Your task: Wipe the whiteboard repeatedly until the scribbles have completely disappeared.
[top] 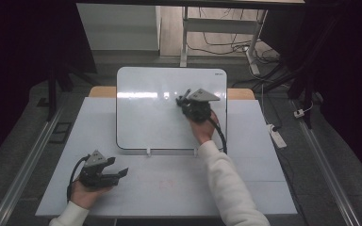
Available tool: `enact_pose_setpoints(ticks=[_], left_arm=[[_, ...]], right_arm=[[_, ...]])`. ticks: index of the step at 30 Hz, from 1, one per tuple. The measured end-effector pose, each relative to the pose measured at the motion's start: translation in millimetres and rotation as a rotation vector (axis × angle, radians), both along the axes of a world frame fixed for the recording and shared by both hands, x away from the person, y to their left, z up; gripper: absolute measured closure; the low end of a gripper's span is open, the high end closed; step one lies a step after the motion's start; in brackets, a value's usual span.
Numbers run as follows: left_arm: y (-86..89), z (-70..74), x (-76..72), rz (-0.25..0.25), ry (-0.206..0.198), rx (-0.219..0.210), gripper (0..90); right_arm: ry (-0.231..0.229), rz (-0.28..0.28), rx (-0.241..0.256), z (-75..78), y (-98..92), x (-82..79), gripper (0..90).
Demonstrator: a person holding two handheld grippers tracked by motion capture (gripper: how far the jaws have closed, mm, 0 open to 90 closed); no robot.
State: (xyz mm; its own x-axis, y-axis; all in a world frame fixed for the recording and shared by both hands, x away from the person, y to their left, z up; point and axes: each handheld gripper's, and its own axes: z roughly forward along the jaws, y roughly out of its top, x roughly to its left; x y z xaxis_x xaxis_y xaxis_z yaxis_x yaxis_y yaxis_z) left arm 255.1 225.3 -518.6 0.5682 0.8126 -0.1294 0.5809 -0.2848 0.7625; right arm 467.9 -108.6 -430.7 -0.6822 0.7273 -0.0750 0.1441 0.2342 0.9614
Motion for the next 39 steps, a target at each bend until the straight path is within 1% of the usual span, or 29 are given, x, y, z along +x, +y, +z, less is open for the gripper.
enact_pose_setpoints(ticks=[2,3,6,7,8,9,11,13,14,15,16,17,18,21,23,24,26,27,28,30,31,32,33,34,35,36,37,38,39], left_arm=[[-0.3,-0.5,0.8,-0.002,0.003,0.002,28.8],[-0.2,-0.8,1.6,-0.004,0.005,0.003,28.8],[0.3,-1.5,2.9,-0.002,0.009,0.003,28.8],[0.2,-1.5,2.7,-0.002,0.01,0.003,28.8],[-0.2,-1.3,2.1,-0.002,0.008,0.004,28.8],[-0.5,-0.9,1.5,-0.002,0.006,0.006,28.9],[-0.9,-0.4,0.6,-0.002,0.002,0.004,28.8],[-0.7,-0.4,0.8,-0.002,0.002,0.004,28.8],[-0.3,-0.9,1.6,-0.003,0.006,0.004,28.9],[0.0,-1.3,2.2,-0.003,0.008,0.005,28.8],[0.3,-1.6,2.7,-0.003,0.009,0.005,28.8],[0.4,-1.7,2.8,-0.002,0.01,0.004,28.8],[0.5,-1.4,2.3,-0.004,0.008,0.004,28.8],[-0.1,-0.4,0.6,-0.003,0.001,0.002,28.9],[-0.7,-0.9,1.3,-0.005,0.004,0.003,28.9],[-0.8,-1.4,2.1,-0.007,0.007,0.006,28.8],[-0.7,-1.7,2.9,-0.007,0.01,0.008,28.8],[-0.8,-1.6,2.4,-0.005,0.008,0.008,28.8],[-0.7,-1.2,1.4,-0.003,0.005,0.007,28.8],[-1.1,-0.7,0.8,-0.004,0.003,0.008,28.8],[-1.5,-0.7,0.9,-0.005,0.003,0.007,28.8],[-1.8,-0.8,1.3,-0.005,0.004,0.008,28.8],[-1.9,-1.0,1.8,-0.005,0.006,0.009,28.8],[-2.2,-1.5,2.6,-0.005,0.008,0.01,28.8],[-2.3,-1.7,3.0,-0.006,0.009,0.012,28.8],[-2.2,-1.8,3.2,-0.006,0.01,0.013,28.8],[-2.1,-1.8,2.9,-0.005,0.01,0.013,28.8],[-2.1,-1.6,2.1,-0.005,0.008,0.014,28.8],[-2.0,-1.3,1.5,-0.004,0.006,0.013,28.9]], right_arm=[[0.019,-0.025,0.057,2.7,-8.9,5.4,78.1],[0.021,-0.028,0.058,1.3,-6.7,3.9,78.1],[0.035,0.103,-0.034,-8.0,16.6,-6.6,78.1],[0.015,0.119,-0.075,-9.0,22.9,-9.4,78.1],[0.007,0.117,-0.087,-7.6,23.0,-7.8,78.1],[0.002,0.094,-0.058,-4.9,20.0,-3.3,78.1],[0.017,0.014,0.053,3.7,8.2,8.8,78.1],[0.024,0.004,0.077,5.6,7.6,11.8,78.1],[0.029,0.023,0.062,3.5,12.4,9.7,78.1],[0.031,0.079,0.022,-1.1,21.1,5.1,78.1],[0.022,0.112,-0.025,-3.8,27.5,0.8,78.1],[0.002,0.114,-0.056,-4.2,29.7,-1.5,78.1],[0.003,0.11,-0.053,-2.8,27.8,-0.3,78.1],[0.005,-0.02,0.066,5.1,1.8,10.9,78.1],[0.01,-0.024,0.086,4.5,-1.4,10.2,78.1],[0.015,0.0,0.069,2.3,2.5,7.1,78.1],[0.02,0.078,-0.001,-4.8,14.5,-0.6,78.1],[0.004,0.09,-0.043,-6.0,16.4,-4.1,78.1],[-0.004,0.085,-0.052,-4.7,13.3,-3.7,78.1],[-0.009,-0.015,0.008,2.1,-6.0,2.6,78.1],[-0.001,-0.057,0.056,4.8,-16.4,6.5,78.1],[0.011,-0.07,0.094,5.5,-22.7,8.4,78.1],[0.016,-0.061,0.098,3.8,-20.1,6.8,78.1],[0.025,-0.03,0.083,1.0,-14.5,4.6,78.1],[0.031,0.041,0.043,-5.9,0.2,-1.2,78.1],[0.012,0.112,-0.045,-12.9,18.0,-10.2,78.1],[0.012,0.112,-0.045,-12.9,18.0,-10.2,78.1],[-0.008,0.111,-0.074,-12.3,20.8,-11.9,78.1],[-0.011,0.094,-0.056,-9.5,17.0,-8.6,78.1]])
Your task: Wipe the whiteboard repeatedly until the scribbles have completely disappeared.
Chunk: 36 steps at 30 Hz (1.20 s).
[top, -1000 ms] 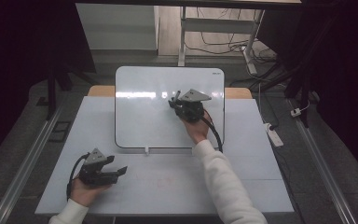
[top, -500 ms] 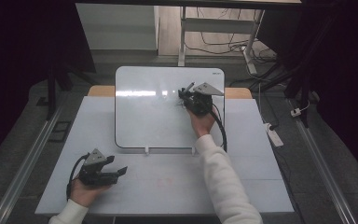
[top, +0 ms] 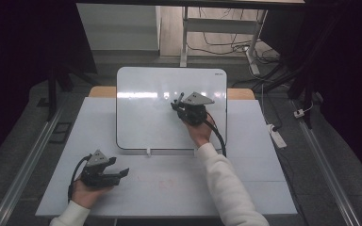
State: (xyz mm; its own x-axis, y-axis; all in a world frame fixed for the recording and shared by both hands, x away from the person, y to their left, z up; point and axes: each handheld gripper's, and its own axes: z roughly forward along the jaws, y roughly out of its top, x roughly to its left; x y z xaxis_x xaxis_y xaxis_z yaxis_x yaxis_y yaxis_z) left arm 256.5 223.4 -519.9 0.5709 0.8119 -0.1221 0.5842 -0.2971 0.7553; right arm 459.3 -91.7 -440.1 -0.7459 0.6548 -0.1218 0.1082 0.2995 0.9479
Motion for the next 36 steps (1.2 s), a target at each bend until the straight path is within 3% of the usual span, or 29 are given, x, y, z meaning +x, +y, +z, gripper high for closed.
enact_pose_setpoints(ticks=[3,5,8,10,12,14,16,17,18,20,21,23,25,27,28,30,31,34,36], left_arm=[[0.0,0.8,-0.9,-0.001,-0.005,-0.003,28.8],[0.4,0.3,0.2,-0.002,-0.002,-0.003,28.8],[1.3,-0.7,1.8,0.0,0.003,-0.004,28.9],[1.5,-0.1,0.8,-0.002,-0.001,-0.002,28.8],[0.9,0.6,-0.4,-0.001,-0.005,-0.004,28.9],[0.3,0.7,-0.2,-0.003,-0.005,-0.004,28.9],[-0.1,-0.3,1.3,-0.003,0.0,-0.002,28.9],[-0.2,-0.6,1.8,-0.004,0.003,0.0,28.8],[-0.3,-0.6,1.9,-0.004,0.004,0.001,28.8],[-0.2,0.2,0.0,-0.003,0.0,0.003,28.8],[-0.3,0.6,-0.8,-0.001,-0.004,0.001,28.8],[0.2,1.2,-1.2,0.001,-0.008,-0.003,28.9],[0.0,0.4,0.6,0.002,-0.002,-0.001,28.8],[-0.5,-0.7,2.0,-0.001,0.004,0.003,28.8],[-0.6,-0.7,2.0,-0.002,0.004,0.003,28.8],[-0.2,-0.4,1.0,-0.002,0.001,0.004,28.8],[0.3,0.2,0.1,0.001,-0.002,0.0,28.8],[1.1,0.8,-0.5,0.002,-0.007,-0.003,28.9],[0.8,0.1,0.8,-0.001,-0.002,-0.002,28.8]], right_arm=[[0.012,-0.131,0.125,13.3,-25.5,17.1,78.1],[0.026,-0.134,0.152,14.3,-27.3,19.4,78.1],[0.035,-0.02,0.063,4.7,-7.4,9.0,78.1],[0.011,0.0,0.016,3.9,-4.9,6.4,78.1],[0.013,-0.097,0.085,9.9,-20.7,12.3,78.1],[0.035,-0.113,0.132,10.1,-26.9,13.5,78.1],[0.035,-0.053,0.063,4.4,-15.0,5.3,78.1],[0.007,-0.017,0.006,-0.8,-6.0,-1.5,78.1],[-0.022,-0.018,-0.02,-2.1,-4.9,-3.9,78.2],[0.009,-0.047,0.052,0.5,-16.1,3.0,78.1],[0.009,-0.115,0.097,5.2,-27.7,7.8,78.2],[0.01,-0.162,0.153,10.6,-40.9,13.8,78.2],[0.021,-0.157,0.161,9.2,-38.7,12.8,78.2],[0.033,-0.073,0.107,2.0,-21.3,5.2,78.2],[0.031,-0.015,0.054,-3.0,-9.4,-0.4,78.2],[0.017,0.01,0.008,-5.2,-3.9,-4.4,78.3],[0.018,0.003,0.017,-3.7,-7.3,-2.5,78.2],[0.006,-0.131,0.113,5.6,-35.6,7.4,78.2],[0.017,-0.138,0.138,4.6,-39.7,7.4,78.2]])
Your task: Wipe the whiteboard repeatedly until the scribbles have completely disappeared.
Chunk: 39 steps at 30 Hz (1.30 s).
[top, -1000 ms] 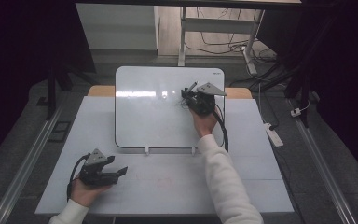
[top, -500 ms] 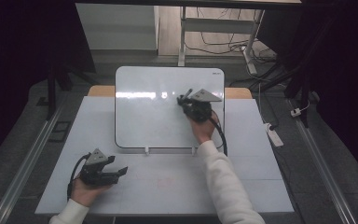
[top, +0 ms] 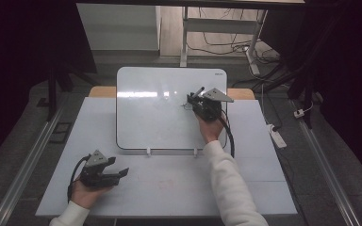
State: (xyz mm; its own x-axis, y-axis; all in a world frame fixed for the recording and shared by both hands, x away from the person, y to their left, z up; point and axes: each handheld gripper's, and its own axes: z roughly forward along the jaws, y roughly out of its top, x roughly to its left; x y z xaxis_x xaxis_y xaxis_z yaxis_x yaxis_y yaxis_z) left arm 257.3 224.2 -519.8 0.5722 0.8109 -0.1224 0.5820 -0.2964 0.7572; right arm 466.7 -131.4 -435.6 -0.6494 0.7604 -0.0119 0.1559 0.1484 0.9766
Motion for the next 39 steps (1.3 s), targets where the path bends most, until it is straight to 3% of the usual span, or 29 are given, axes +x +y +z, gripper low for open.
enact_pose_setpoints(ticks=[2,3,4,5,8,10,13,14,15,16,19,22,24,26,27,28,29,33,36,39], left_arm=[[-0.4,-0.8,1.4,-0.002,0.005,0.001,28.9],[-0.5,-0.8,1.5,-0.002,0.006,0.003,28.9],[-0.4,-0.7,1.2,0.0,0.005,0.002,28.8],[-0.3,-0.4,0.5,0.0,0.001,0.005,28.8],[0.0,0.6,-1.1,0.003,-0.006,0.0,28.8],[0.2,0.3,-0.1,0.003,-0.004,0.001,28.9],[0.2,-0.8,1.7,0.002,0.003,0.005,28.9],[0.1,-0.8,1.4,0.004,0.002,0.003,28.8],[0.1,-0.6,1.0,0.004,0.001,0.004,28.8],[0.1,-0.2,0.2,0.004,-0.002,0.006,28.8],[0.5,0.9,-1.3,0.008,-0.009,0.0,28.9],[1.2,0.4,-0.3,0.008,-0.006,0.001,28.9],[1.2,0.0,0.2,0.008,-0.005,0.0,28.9],[0.8,-0.1,0.4,0.007,-0.005,0.001,28.9],[0.5,-0.1,0.6,0.006,-0.005,0.002,28.9],[0.2,0.0,0.5,0.006,-0.005,0.003,28.8],[0.3,0.1,0.0,0.005,-0.005,0.006,28.9],[1.4,1.3,-1.9,0.009,-0.014,-0.003,28.9],[1.4,0.3,-0.1,0.009,-0.007,-0.001,28.9],[0.6,-0.1,0.6,0.005,-0.005,0.003,28.9]], right_arm=[[0.009,0.064,-0.044,-5.7,11.9,-6.7,78.2],[-0.003,0.102,-0.094,-9.3,20.1,-11.6,78.2],[-0.016,0.107,-0.119,-9.9,21.9,-13.4,78.2],[-0.013,0.112,-0.116,-9.0,19.4,-11.8,78.2],[-0.01,-0.003,-0.011,-0.7,-6.6,-0.7,78.2],[-0.003,-0.007,0.012,-1.1,-9.2,0.3,78.2],[0.001,0.094,-0.065,-9.2,12.9,-9.4,78.2],[-0.016,0.117,-0.119,-10.7,20.8,-13.2,78.2],[-0.024,0.116,-0.139,-9.1,21.5,-12.6,78.2],[-0.023,0.107,-0.126,-7.3,18.6,-10.0,78.2],[-0.021,-0.007,-0.033,3.4,-5.7,2.5,78.2],[-0.038,-0.05,-0.015,7.5,-19.9,7.1,78.2],[-0.033,-0.054,0.009,5.9,-22.9,7.3,78.2],[-0.016,-0.008,0.005,1.9,-13.0,3.1,78.2],[-0.02,0.016,-0.023,0.0,-6.0,0.4,78.2],[-0.045,0.038,-0.082,-1.3,3.3,-2.5,78.2],[-0.054,0.031,-0.095,-0.5,4.7,-2.0,78.2],[-0.038,-0.059,0.022,5.8,-22.0,8.9,78.2],[-0.029,-0.052,0.045,4.2,-22.6,7.4,78.2],[-0.037,0.034,-0.038,-2.9,-2.5,-0.3,78.2]])
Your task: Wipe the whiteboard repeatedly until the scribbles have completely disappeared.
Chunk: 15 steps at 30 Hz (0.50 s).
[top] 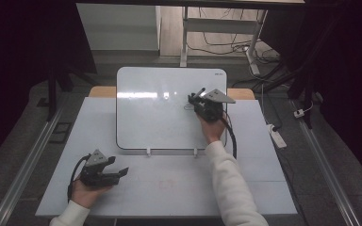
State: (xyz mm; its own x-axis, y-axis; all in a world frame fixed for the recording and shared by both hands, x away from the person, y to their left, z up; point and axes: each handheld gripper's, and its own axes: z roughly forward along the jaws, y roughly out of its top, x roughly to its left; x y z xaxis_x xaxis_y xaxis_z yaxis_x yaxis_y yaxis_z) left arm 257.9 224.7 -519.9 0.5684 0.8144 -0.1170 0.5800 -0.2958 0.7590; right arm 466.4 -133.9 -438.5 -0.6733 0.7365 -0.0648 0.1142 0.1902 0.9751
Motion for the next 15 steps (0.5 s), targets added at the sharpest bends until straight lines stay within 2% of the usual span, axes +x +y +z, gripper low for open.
enact_pose_setpoints(ticks=[1,2,4,5,6,7,9,10,11,12,14,15], left_arm=[[-0.1,0.3,-1.0,0.0,-0.003,0.001,28.9],[0.0,0.8,-1.9,0.001,-0.005,0.0,28.8],[0.4,1.4,-2.6,0.003,-0.009,-0.003,28.9],[0.5,1.2,-2.3,0.003,-0.008,-0.005,28.9],[0.3,0.8,-1.6,0.003,-0.005,-0.005,28.9],[0.0,0.3,-0.7,0.003,-0.003,-0.002,28.9],[-0.4,-0.4,0.5,0.002,0.003,0.001,28.9],[-0.5,-0.3,0.2,0.003,0.002,0.002,28.9],[-0.4,-0.1,-0.2,0.001,0.0,0.002,28.9],[-0.4,0.3,-1.1,0.003,-0.003,0.003,28.9],[-0.3,1.1,-2.4,0.006,-0.008,-0.001,28.9],[-0.2,1.1,-2.2,0.007,-0.008,-0.001,28.9]], right_arm=[[-0.005,-0.004,-0.013,0.4,-0.4,-0.7,78.2],[0.005,-0.023,0.016,2.4,-8.6,1.4,78.2],[0.006,-0.1,0.064,6.5,-29.4,5.6,78.2],[0.019,-0.107,0.094,6.8,-37.2,6.8,78.2],[0.022,-0.104,0.101,6.0,-39.4,6.1,78.2],[0.024,-0.089,0.086,4.2,-36.1,3.4,78.2],[0.015,-0.016,0.01,-2.3,-20.7,-3.5,78.2],[-0.001,-0.006,-0.029,-3.5,-15.7,-6.5,78.2],[-0.004,-0.004,-0.036,-2.5,-16.6,-6.2,78.2],[0.003,-0.011,-0.013,-1.3,-20.5,-4.4,78.2],[0.01,-0.092,0.071,2.7,-37.7,2.0,78.2],[0.025,-0.093,0.1,2.9,-42.5,4.2,78.2]])
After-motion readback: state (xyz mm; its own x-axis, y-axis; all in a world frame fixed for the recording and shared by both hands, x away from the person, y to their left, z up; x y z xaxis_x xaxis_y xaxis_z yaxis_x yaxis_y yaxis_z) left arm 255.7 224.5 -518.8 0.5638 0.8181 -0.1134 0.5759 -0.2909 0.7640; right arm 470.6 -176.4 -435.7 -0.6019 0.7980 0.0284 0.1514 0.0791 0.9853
